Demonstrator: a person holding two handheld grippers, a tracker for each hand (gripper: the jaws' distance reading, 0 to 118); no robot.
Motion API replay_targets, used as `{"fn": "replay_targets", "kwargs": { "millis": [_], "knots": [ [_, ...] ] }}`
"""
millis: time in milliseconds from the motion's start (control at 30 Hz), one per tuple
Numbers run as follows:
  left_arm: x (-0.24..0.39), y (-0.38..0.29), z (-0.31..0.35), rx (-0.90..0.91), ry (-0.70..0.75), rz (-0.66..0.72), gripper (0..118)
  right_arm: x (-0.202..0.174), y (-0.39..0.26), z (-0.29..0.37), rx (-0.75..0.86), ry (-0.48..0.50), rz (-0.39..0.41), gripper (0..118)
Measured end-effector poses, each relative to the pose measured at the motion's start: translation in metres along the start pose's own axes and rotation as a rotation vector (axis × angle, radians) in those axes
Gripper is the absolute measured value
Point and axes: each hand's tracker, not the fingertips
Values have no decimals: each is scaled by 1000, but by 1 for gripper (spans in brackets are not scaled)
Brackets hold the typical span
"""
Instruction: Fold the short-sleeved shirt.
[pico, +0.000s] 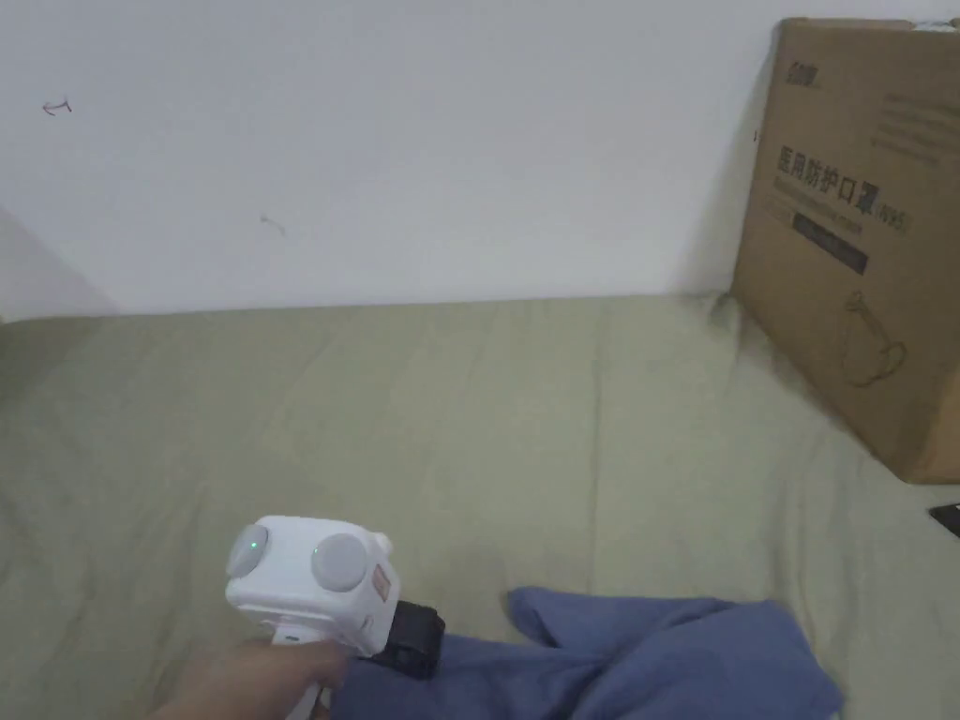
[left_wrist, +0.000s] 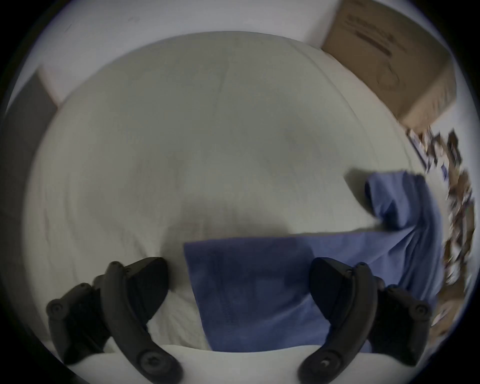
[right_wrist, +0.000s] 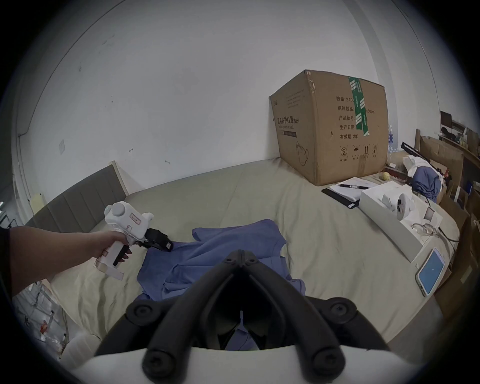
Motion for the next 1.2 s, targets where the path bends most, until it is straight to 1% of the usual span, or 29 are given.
{"fn": "replay_targets", "kwargs": {
  "millis": [33,100,133,167,200,267,300,367,400,433,500,567,600,633,667,700,733,767,800,833,900,967,1000,1033,1067,1100,1133,1167,1200],
  "knots": [
    [9,-4,6,53,48,-71,98,0,-1,0,-3,4,-2,0],
    [26,-18,22,148,55,-171,58,-3,-4,1,-8,2,4,0],
    [31,-26,28,165,56,-213,26,-3,-5,2,-8,0,7,0],
    [33,-32,32,168,15,-238,0,-3,-4,2,-7,2,6,0],
    [38,-38,36,174,-48,-253,0,-4,-4,2,-5,6,5,0],
    [43,-46,43,213,25,-300,0,-2,5,0,8,21,14,0],
    [43,-51,51,255,36,-307,0,2,14,-4,19,37,18,0],
    [33,-59,67,332,-8,-260,0,14,38,-21,35,75,13,0],
    [27,-63,75,360,-46,-215,0,20,54,-39,8,67,23,0],
    [21,-66,81,368,-87,-176,0,28,72,-63,-97,56,35,0],
    [13,-75,95,395,-119,-117,0,45,99,-117,-293,83,-2,0],
    [5,-81,103,388,-164,-54,0,55,114,-170,-436,73,-58,0],
    [1,-84,104,381,-188,-19,0,58,118,-200,-524,49,-56,0],
    [0,-85,104,377,-211,5,0,61,120,-226,-581,39,-74,0],
    [-3,-87,105,378,-229,22,0,65,119,-251,-632,66,-101,4],
    [-4,-90,106,387,-221,21,0,70,118,-273,-670,79,-131,27],
    [-4,-93,106,399,-213,21,0,71,113,-293,-687,69,-150,68],
    [-5,-95,105,412,-207,20,0,71,108,-308,-703,49,-156,118],
    [-5,-97,104,418,-209,20,0,72,111,-315,-669,44,-148,114],
    [-6,-98,103,419,-213,16,0,70,110,-326,-687,19,-146,109],
    [-5,-101,100,415,-211,6,0,65,95,-342,-736,-72,-117,110],
    [-7,-102,96,396,-208,2,0,61,87,-353,-779,-84,-113,108],
    [-9,-103,93,387,-205,5,0,61,79,-367,-822,-97,-105,105],
    [-11,-104,90,381,-204,9,0,60,75,-371,-865,-111,-94,94],
    [-13,-105,88,377,-205,13,0,60,72,-372,-894,-114,-86,55],
    [-15,-105,87,373,-205,14,0,59,71,-371,-893,-145,-41,24],
    [-16,-106,85,370,-204,15,0,59,74,-366,-852,-192,23,5],
    [-18,-108,86,369,-201,19,0,62,79,-360,-807,-163,24,5],
    [-20,-109,87,369,-203,28,0,67,85,-351,-749,-91,-25,5]
  ]
}}
